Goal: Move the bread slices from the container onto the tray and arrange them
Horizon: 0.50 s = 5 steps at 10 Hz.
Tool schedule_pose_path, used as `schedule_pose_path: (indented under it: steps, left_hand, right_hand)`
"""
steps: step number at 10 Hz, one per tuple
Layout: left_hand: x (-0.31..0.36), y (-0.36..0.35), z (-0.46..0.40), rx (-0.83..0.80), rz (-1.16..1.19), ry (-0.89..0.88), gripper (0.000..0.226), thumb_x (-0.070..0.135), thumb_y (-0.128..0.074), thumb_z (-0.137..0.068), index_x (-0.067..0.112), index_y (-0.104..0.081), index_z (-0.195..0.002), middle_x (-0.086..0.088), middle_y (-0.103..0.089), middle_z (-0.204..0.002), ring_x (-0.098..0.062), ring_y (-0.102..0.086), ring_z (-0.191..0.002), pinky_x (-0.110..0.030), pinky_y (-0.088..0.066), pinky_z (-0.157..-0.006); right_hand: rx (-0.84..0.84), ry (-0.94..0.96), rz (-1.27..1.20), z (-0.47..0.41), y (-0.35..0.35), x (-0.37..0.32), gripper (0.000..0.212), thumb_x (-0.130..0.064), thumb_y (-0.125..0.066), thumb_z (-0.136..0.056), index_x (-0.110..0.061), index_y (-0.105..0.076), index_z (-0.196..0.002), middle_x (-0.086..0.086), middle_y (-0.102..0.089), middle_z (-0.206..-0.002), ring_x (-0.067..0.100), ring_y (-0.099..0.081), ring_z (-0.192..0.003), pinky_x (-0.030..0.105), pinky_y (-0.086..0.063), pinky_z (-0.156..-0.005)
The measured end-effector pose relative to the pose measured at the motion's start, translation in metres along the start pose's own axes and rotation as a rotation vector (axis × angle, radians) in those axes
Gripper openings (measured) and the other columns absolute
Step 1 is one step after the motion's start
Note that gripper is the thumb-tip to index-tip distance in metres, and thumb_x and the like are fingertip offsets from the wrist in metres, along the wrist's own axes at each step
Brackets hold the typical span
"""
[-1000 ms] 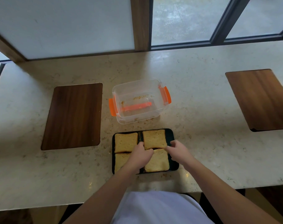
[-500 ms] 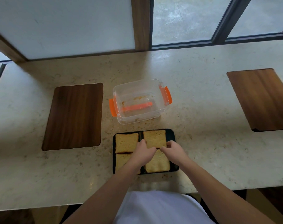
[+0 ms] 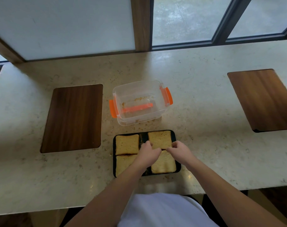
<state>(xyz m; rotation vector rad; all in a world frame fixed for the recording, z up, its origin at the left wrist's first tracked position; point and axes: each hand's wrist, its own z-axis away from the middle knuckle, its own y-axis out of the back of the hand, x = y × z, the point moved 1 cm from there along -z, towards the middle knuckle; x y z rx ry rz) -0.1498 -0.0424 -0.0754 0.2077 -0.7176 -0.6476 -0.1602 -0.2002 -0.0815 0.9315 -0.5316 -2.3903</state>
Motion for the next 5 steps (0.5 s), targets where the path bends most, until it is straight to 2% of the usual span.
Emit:
schedule_pose_path:
  steps: [1,2,3,4,5]
  left_hand:
    - [-0.007,0.000,0.002,0.009,-0.012,-0.051,0.066,0.036,-0.055,-0.092,0.014,-0.035,-0.151,-0.005,-0.038,-0.155,-0.019,-0.048,-0.127,-0.029,-0.043,-0.093]
    - [-0.015,0.004,0.007,0.024,-0.030,-0.107,0.063,0.037,-0.055,-0.091,0.015,-0.040,-0.148,-0.003,-0.044,-0.149,-0.004,-0.048,-0.097,-0.021,-0.039,-0.072]
    - [-0.023,0.012,0.011,0.042,-0.049,-0.150,0.055,0.041,-0.055,-0.092,0.018,-0.046,-0.142,-0.001,-0.047,-0.145,0.001,-0.048,-0.085,-0.020,-0.039,-0.067]
    - [-0.031,0.020,0.020,0.092,-0.094,-0.231,0.049,0.040,-0.055,-0.093,0.018,-0.050,-0.137,-0.001,-0.051,-0.137,-0.010,-0.053,-0.104,-0.030,-0.051,-0.084]
    - [-0.024,0.027,0.027,0.175,-0.205,-0.371,0.043,0.035,-0.053,-0.096,0.015,-0.052,-0.134,-0.002,-0.054,-0.129,-0.012,-0.053,-0.102,-0.030,-0.049,-0.082]
  right_hand:
    - [0.006,0.006,0.018,0.000,-0.001,0.003,0.060,-0.034,-0.059,-0.091,-0.010,-0.047,-0.144,0.001,-0.060,-0.113,0.010,-0.055,-0.087,0.030,-0.046,-0.071]
    - [0.039,0.011,0.057,0.001,-0.003,0.003,0.054,-0.033,-0.059,-0.090,-0.010,-0.052,-0.138,-0.006,-0.057,-0.097,0.003,-0.053,-0.076,0.026,-0.045,-0.060]
    - [0.083,0.025,0.079,0.001,-0.002,0.001,0.050,-0.030,-0.059,-0.088,-0.008,-0.055,-0.132,-0.001,-0.061,-0.104,0.006,-0.056,-0.078,0.027,-0.045,-0.058]
    - [0.118,0.048,0.102,0.008,-0.006,-0.003,0.055,-0.030,-0.059,-0.087,-0.008,-0.052,-0.137,0.008,-0.058,-0.130,0.018,-0.057,-0.101,0.033,-0.051,-0.078]
    - [0.185,0.066,0.185,0.015,-0.010,-0.016,0.054,-0.034,-0.058,-0.086,-0.013,-0.054,-0.135,0.009,-0.055,-0.133,0.027,-0.049,-0.123,0.043,-0.049,-0.097]
